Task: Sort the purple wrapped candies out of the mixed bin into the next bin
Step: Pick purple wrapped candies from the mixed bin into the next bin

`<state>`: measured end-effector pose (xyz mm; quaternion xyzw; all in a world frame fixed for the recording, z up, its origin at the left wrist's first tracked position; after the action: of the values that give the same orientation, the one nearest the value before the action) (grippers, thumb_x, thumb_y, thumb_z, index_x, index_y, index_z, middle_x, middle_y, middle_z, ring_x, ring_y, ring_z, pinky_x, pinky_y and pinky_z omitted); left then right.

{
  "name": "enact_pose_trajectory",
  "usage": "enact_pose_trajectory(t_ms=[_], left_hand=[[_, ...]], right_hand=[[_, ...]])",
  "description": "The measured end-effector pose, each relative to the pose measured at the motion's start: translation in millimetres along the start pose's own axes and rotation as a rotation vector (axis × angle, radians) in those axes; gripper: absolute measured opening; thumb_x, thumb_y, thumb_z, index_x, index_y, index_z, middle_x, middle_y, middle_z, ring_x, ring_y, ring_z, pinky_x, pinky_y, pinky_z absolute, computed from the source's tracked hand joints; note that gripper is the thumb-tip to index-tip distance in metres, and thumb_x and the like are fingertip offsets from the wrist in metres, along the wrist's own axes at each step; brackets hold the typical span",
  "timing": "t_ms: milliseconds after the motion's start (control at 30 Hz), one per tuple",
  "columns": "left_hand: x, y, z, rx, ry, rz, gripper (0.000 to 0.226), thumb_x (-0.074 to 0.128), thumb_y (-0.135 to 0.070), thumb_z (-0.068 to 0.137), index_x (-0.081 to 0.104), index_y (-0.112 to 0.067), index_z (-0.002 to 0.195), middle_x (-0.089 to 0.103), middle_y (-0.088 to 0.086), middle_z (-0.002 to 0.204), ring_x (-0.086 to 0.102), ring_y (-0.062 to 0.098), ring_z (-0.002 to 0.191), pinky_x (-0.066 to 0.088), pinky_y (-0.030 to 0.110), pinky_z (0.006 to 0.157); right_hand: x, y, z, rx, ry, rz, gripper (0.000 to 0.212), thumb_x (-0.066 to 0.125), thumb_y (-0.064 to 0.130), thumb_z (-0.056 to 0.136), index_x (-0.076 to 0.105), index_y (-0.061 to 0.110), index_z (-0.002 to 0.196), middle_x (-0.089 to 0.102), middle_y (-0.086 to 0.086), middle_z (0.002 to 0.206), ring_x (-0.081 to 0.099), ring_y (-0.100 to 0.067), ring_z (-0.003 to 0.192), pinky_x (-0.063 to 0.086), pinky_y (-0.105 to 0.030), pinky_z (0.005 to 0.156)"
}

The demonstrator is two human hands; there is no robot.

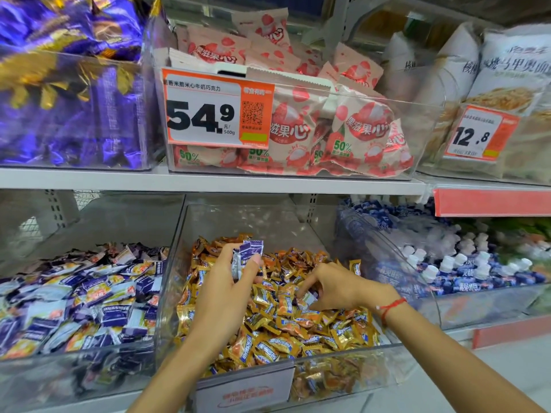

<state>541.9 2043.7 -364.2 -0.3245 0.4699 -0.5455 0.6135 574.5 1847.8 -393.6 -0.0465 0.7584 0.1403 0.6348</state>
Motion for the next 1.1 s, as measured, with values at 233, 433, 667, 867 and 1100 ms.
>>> enact_pose_trajectory(t_ms=[233,433,667,867,1100], left_hand=[[2.6,2.2,0.0,-0.016,0.019,0.000,0.004,0.052,-0.032,0.096,0.054,-0.029,0.097,0.065,-0.011,0.085,0.066,0.000,0.077,0.057,0.045,0.066],[4.2,0.1,-1.5,-0.016,0.051,0.008,0.004,0.053,-0.034,0.095,0.054,-0.031,0.098,0.066,-0.008,0.086,0.067,0.009,0.078,0.055,0.052,0.067],[2.2,-1.7,-6.1,-0.002,0.056,0.040,0.010,0.051,-0.043,0.093,0.053,-0.036,0.100,0.067,-0.014,0.085,0.068,0.025,0.080,0.053,0.055,0.067],[-2.8,-38.6,-27.4,0.072,0.098,-0.095,0.014,0.050,-0.038,0.092,0.054,-0.031,0.104,0.065,-0.021,0.088,0.066,0.004,0.077,0.050,0.050,0.060],[-116.3,-66.2,-49.6,0.234,-0.365,0.170,0.030,0.049,-0.058,0.089,0.051,-0.036,0.110,0.068,0.002,0.080,0.063,0.030,0.070,0.052,0.048,0.065]], right_hand=[[6.6,4.0,-17.5,-0.014,-0.016,-0.045,0.029,0.069,0.038,0.086,0.061,0.026,0.111,0.050,0.011,0.084,0.046,-0.013,0.082,0.037,-0.028,0.068],[8.1,17.3,-9.0,-0.075,-0.094,-0.001,0.012,0.064,0.029,0.090,0.070,0.020,0.097,0.065,0.000,0.083,0.054,-0.022,0.076,0.035,-0.030,0.061],[-19.1,-7.2,-40.7,0.036,-0.255,0.942,0.025,0.063,0.013,0.092,0.066,0.023,0.115,0.068,-0.006,0.117,0.066,-0.014,0.102,0.053,-0.021,0.082],[-22.8,25.7,-55.4,0.049,-0.133,1.254,0.024,0.057,0.027,0.096,0.064,0.029,0.119,0.059,-0.003,0.129,0.060,-0.015,0.109,0.050,-0.024,0.073],[-56.3,125.7,-42.0,-0.235,-0.461,0.992,0.018,0.064,0.020,0.092,0.066,0.025,0.109,0.070,0.006,0.095,0.063,-0.005,0.081,0.048,-0.015,0.070]])
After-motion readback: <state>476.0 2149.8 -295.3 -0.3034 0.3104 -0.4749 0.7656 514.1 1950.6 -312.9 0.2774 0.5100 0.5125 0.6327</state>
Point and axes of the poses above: each hand's wrist, its own z-axis towards the middle knuckle, its own x-axis out of the palm, y = z × x, the point moved 6 cm from there along z, towards the middle knuckle
